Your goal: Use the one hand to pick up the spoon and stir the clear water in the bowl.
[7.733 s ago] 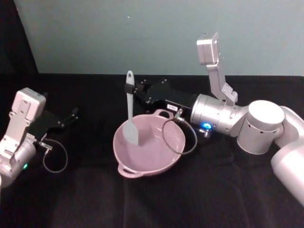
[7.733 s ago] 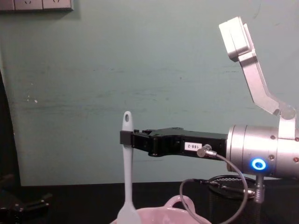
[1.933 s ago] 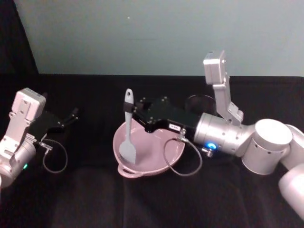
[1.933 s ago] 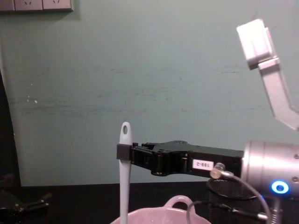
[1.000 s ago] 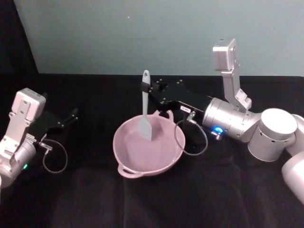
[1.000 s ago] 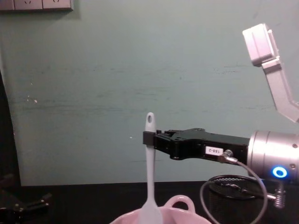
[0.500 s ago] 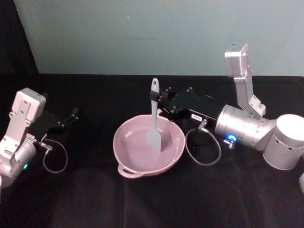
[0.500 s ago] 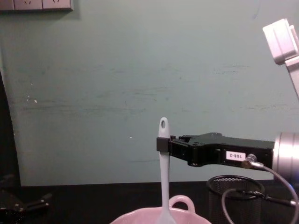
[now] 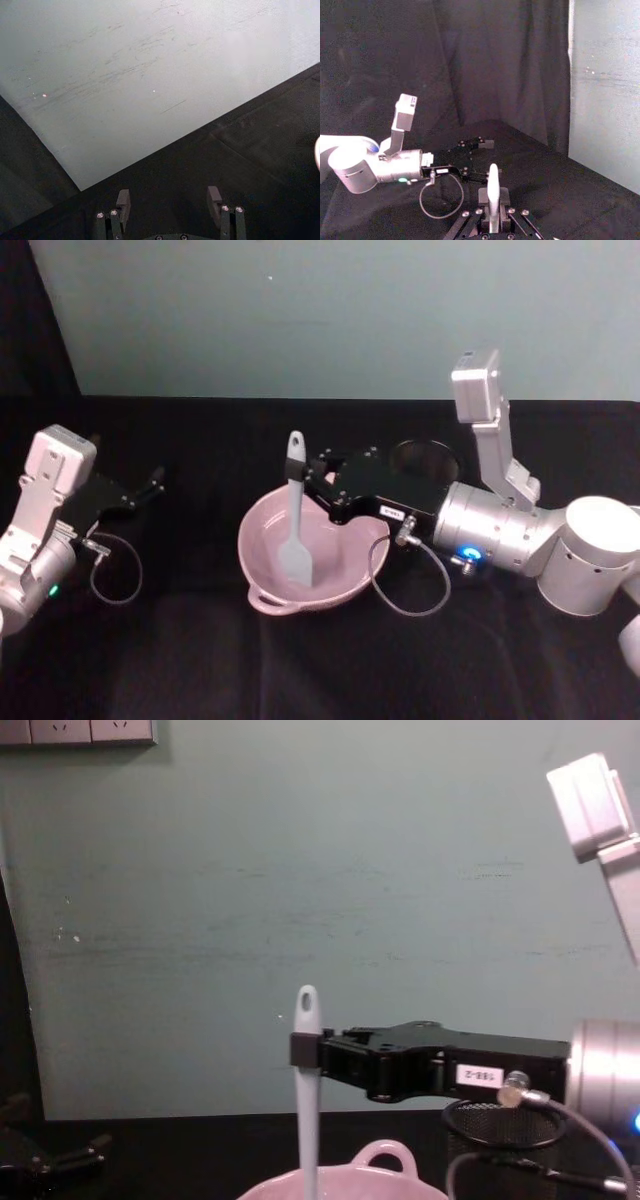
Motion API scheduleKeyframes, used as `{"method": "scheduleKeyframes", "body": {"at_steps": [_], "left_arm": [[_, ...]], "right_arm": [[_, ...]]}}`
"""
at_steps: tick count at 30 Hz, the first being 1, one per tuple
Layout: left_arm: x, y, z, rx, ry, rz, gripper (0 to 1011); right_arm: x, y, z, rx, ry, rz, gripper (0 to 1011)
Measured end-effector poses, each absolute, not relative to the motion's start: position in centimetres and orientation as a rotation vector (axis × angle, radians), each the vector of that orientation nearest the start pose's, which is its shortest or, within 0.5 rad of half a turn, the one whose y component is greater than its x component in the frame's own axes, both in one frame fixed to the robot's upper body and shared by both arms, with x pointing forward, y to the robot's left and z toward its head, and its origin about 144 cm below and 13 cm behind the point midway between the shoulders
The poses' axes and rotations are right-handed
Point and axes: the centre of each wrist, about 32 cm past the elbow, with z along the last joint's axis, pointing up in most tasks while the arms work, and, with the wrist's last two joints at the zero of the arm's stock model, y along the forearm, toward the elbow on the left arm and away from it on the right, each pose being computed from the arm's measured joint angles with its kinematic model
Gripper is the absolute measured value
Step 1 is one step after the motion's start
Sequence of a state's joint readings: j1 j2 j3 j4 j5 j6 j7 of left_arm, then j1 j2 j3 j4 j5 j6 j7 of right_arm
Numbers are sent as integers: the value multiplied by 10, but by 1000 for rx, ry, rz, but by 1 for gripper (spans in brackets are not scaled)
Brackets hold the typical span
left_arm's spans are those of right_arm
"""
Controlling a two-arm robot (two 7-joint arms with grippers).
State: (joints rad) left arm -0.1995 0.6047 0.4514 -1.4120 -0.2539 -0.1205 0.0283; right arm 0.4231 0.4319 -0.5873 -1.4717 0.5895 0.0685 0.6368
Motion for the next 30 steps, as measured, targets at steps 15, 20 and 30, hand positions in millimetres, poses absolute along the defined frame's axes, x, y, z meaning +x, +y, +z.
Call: {"method": "scheduleKeyframes", "body": {"at_steps": [15, 20, 30], "left_arm": [[489, 310, 1140, 304, -285, 1248, 1011], [489, 310, 1140, 304, -285, 1248, 1011], [489, 310, 1140, 304, -285, 1248, 1011]], "right_arm": [[555, -185, 1203, 14, 17, -477, 118], [563, -185, 1197, 12, 6, -516, 118], [563, -201, 1203, -4, -33, -569, 118]]}}
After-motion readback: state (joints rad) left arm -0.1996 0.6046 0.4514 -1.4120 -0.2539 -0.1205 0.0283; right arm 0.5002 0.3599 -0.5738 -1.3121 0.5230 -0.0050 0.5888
